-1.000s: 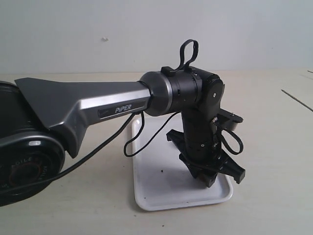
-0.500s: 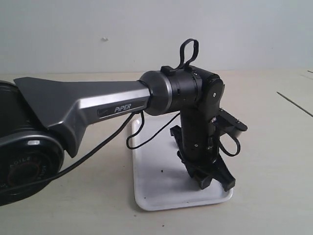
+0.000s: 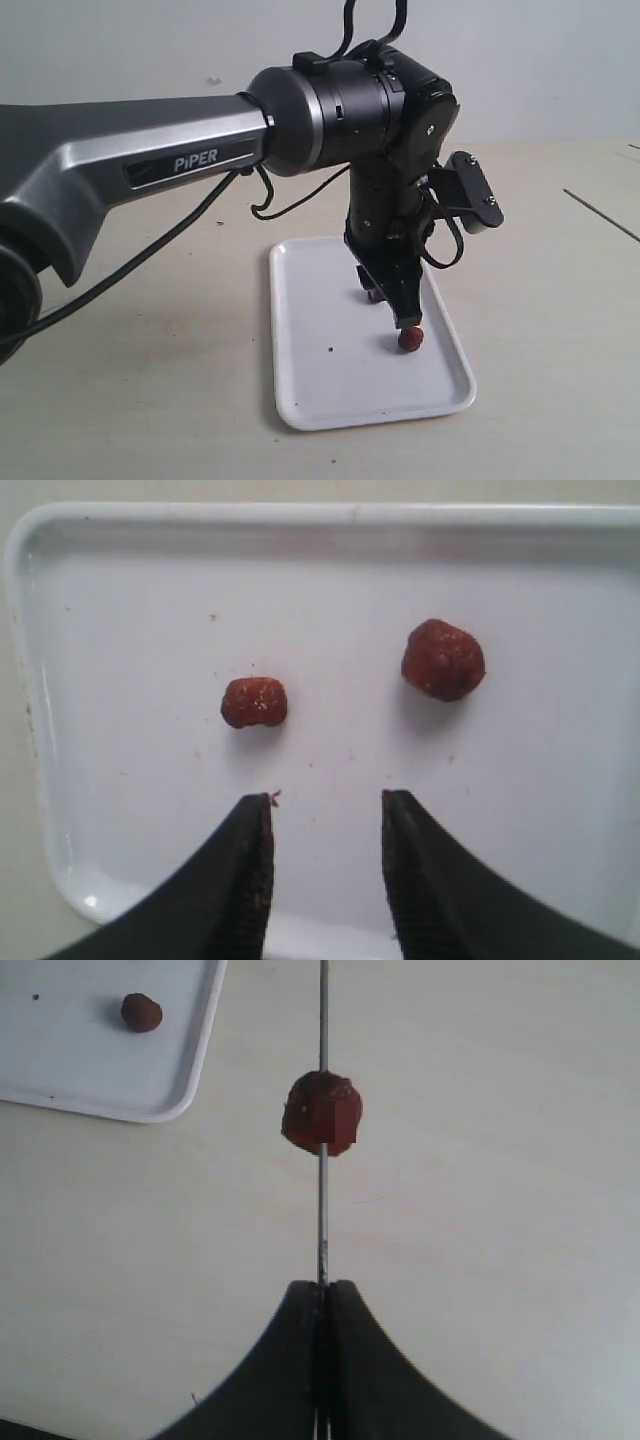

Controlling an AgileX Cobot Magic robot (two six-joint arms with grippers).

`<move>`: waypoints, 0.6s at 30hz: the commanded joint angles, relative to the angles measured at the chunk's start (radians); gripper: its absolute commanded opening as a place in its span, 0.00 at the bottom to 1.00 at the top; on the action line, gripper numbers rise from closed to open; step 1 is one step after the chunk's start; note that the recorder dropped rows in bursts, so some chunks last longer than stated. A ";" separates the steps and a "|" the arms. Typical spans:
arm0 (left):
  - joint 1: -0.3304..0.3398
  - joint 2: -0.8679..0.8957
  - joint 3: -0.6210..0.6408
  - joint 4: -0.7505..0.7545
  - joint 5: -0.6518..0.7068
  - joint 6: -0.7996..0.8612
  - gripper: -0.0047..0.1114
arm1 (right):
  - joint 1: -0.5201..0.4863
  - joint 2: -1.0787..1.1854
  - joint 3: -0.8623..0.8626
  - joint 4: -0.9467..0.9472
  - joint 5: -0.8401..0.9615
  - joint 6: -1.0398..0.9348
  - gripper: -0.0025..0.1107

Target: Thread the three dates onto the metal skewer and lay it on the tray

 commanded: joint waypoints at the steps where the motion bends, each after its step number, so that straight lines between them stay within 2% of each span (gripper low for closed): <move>1: -0.003 -0.012 0.001 0.011 -0.002 0.005 0.36 | -0.005 -0.002 0.005 0.003 -0.006 -0.008 0.02; 5: -0.003 -0.012 0.001 0.005 -0.002 0.005 0.36 | -0.005 -0.002 0.005 0.008 -0.006 -0.008 0.02; 12: -0.003 -0.007 0.001 -0.154 -0.007 -0.071 0.36 | -0.005 -0.002 0.005 0.016 -0.006 -0.011 0.02; 18: -0.005 0.011 0.001 -0.149 -0.044 -0.066 0.36 | -0.005 -0.002 0.005 0.018 -0.006 -0.011 0.02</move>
